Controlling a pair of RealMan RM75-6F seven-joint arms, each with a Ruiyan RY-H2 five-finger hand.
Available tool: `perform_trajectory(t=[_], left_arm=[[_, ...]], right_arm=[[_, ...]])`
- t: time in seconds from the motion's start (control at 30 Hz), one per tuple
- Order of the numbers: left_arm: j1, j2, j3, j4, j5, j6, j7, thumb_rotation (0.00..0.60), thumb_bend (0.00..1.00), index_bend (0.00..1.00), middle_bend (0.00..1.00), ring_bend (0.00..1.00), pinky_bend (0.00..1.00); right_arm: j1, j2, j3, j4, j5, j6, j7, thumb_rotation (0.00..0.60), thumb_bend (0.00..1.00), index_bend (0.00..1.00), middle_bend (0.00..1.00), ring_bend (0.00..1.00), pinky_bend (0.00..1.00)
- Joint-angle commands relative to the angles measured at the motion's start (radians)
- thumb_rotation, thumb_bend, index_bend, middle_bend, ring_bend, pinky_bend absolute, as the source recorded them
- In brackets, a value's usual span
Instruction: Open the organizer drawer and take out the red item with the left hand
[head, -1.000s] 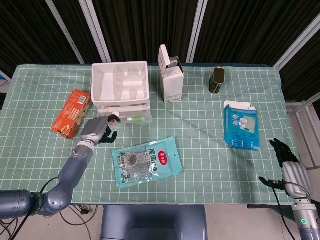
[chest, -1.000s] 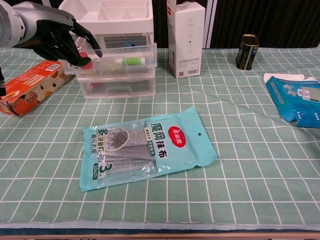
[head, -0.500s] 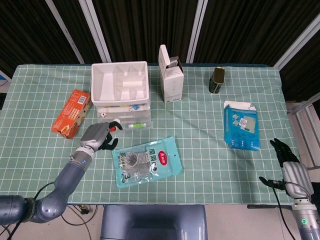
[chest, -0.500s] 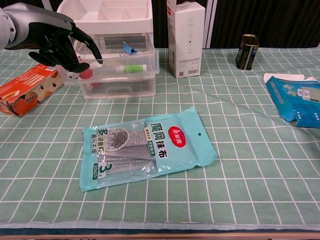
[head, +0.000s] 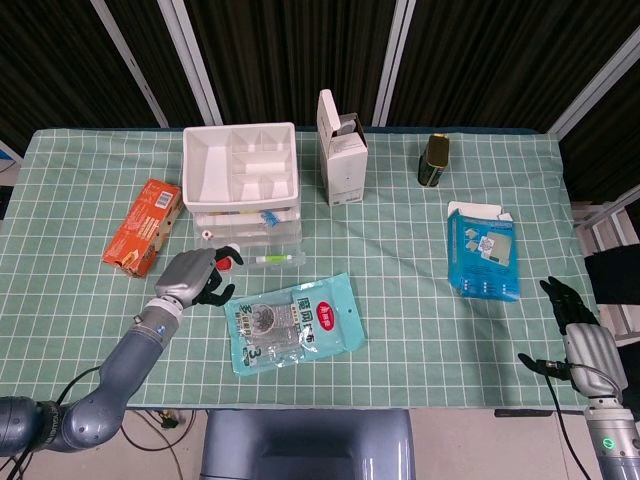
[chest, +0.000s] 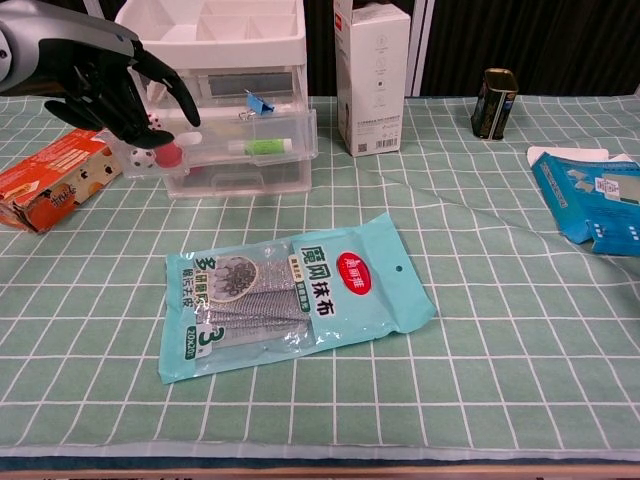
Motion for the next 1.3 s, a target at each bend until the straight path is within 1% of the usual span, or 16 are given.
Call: perform_trajectory(t=[0.03,0.1,0.23,0.37,0.47,0.53,0.6,0.67,0.8,0.83,0.9,1.13,1.3], left_arm=[[0.002,-0.001,-0.004,0.004,0.032,0.021,-0.007,0.600,0.30,0.33,1.00,0.98,1.00],[-0.001,0.001,-0.009,0.005,0.049,0.033,-0.004,0.600,0.27,0.33,1.00,0.99,1.00],[-0.023,0.008,-0.017,0.014,0.065,0.063,0.031,0.600,0.26,0.34,1.00,1.00,1.00],[-0.073,0.012,0.000,0.048,0.066,0.095,0.146,0.600,0.26,0.37,1.00,1.00,1.00],[-0.114,0.018,0.022,0.085,0.060,0.083,0.236,0.600,0.26,0.38,1.00,1.00,1.00],[-0.133,0.030,0.030,0.104,0.043,0.037,0.261,0.600,0.25,0.38,1.00,1.00,1.00],[-0.152,0.057,0.036,0.127,0.016,-0.038,0.272,0.600,0.24,0.39,1.00,1.00,1.00],[-0.167,0.087,0.046,0.152,0.021,-0.108,0.284,0.600,0.23,0.39,1.00,1.00,1.00],[-0.183,0.137,0.073,0.221,0.106,-0.225,0.297,0.600,0.18,0.39,1.00,1.00,1.00],[-0.183,0.148,0.078,0.240,0.134,-0.259,0.288,0.600,0.17,0.39,1.00,1.00,1.00],[-0.181,0.157,0.080,0.262,0.165,-0.294,0.268,0.600,0.15,0.40,1.00,1.00,1.00],[-0.170,0.145,0.076,0.349,0.302,-0.414,0.158,0.600,0.14,0.40,1.00,1.00,1.00],[-0.185,0.140,0.081,0.402,0.389,-0.511,0.102,0.600,0.14,0.41,1.00,1.00,1.00]], right_arm=[[0.000,0.000,0.000,0.000,0.000,0.000,0.000,0.600,0.00,0.00,0.00,0.00,0.21],[0.000,0.000,0.000,-0.001,0.001,0.000,0.000,0.600,0.00,0.00,0.00,0.00,0.21],[0.000,0.000,0.000,-0.001,0.001,-0.001,0.001,0.600,0.00,0.00,0.00,0.00,0.22],[0.000,0.001,0.000,0.000,0.001,-0.002,0.003,0.600,0.00,0.00,0.00,0.00,0.22],[0.000,0.001,0.000,0.001,0.001,-0.002,0.005,0.600,0.00,0.00,0.00,0.00,0.22],[0.000,0.002,0.000,0.001,0.000,-0.002,0.006,0.600,0.00,0.00,0.00,0.00,0.22],[0.000,0.002,0.000,0.002,0.001,-0.002,0.007,0.600,0.00,0.00,0.00,0.00,0.21],[0.000,0.002,0.001,0.002,0.002,-0.003,0.008,0.600,0.00,0.00,0.00,0.00,0.21],[0.001,0.001,0.002,0.003,0.005,-0.005,0.007,0.600,0.00,0.00,0.00,0.00,0.21],[0.002,0.001,0.002,0.003,0.006,-0.006,0.007,0.600,0.00,0.00,0.00,0.00,0.21],[0.002,0.000,0.002,0.002,0.007,-0.007,0.006,0.600,0.00,0.00,0.00,0.00,0.22],[0.003,-0.002,0.005,0.000,0.014,-0.009,0.004,0.600,0.00,0.00,0.00,0.00,0.22],[0.003,-0.002,0.007,-0.001,0.022,-0.013,0.007,0.600,0.00,0.00,0.00,0.00,0.22]])
